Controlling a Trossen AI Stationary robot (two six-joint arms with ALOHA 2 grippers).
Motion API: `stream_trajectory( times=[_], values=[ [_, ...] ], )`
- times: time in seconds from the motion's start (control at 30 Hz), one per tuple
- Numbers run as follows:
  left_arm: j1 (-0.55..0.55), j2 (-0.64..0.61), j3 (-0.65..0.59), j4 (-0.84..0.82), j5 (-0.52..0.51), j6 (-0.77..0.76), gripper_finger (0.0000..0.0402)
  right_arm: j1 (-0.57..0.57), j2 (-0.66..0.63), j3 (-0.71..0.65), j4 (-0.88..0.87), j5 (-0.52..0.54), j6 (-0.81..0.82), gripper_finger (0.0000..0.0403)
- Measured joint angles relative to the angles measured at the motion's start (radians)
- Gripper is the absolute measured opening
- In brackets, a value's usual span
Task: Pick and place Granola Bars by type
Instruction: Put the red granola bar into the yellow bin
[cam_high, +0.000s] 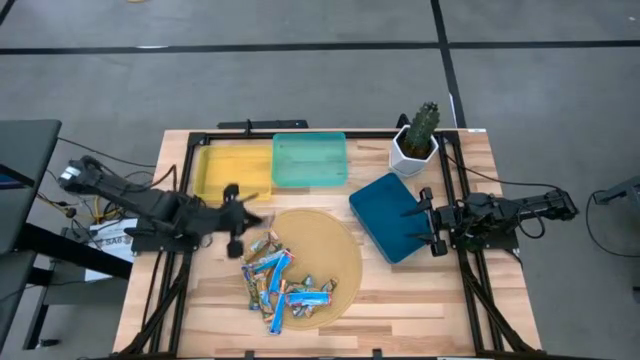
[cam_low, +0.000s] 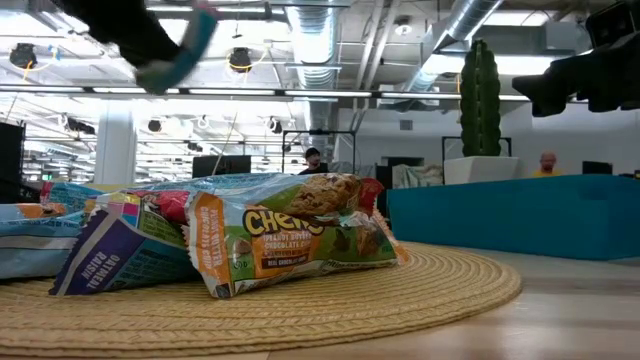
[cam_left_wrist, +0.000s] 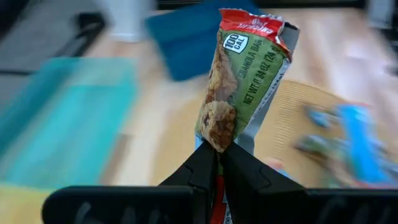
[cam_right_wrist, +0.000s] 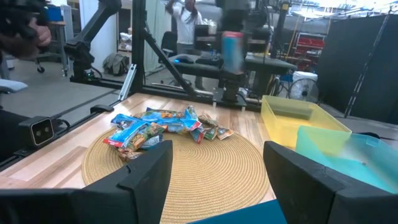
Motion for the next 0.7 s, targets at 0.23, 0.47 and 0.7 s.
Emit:
stream_trajectory(
  times=[0.23,0.47,0.7],
  values=[
    [0.247,0.0,0.0,0.0,-0.011,0.0,0.002,0.0,0.0,0.0,0.0,0.0,0.0,0.0244],
    [0.453,0.0,0.0,-0.016,-0.005,0.052,0.002,0.0,0.0,0.0,0.0,0.0,0.0,0.0244],
    [0.638,0.0,0.0,-0.081,-0.001,0.038,0.002,0.0,0.0,0.0,0.0,0.0,0.0,0.0244]
  ],
)
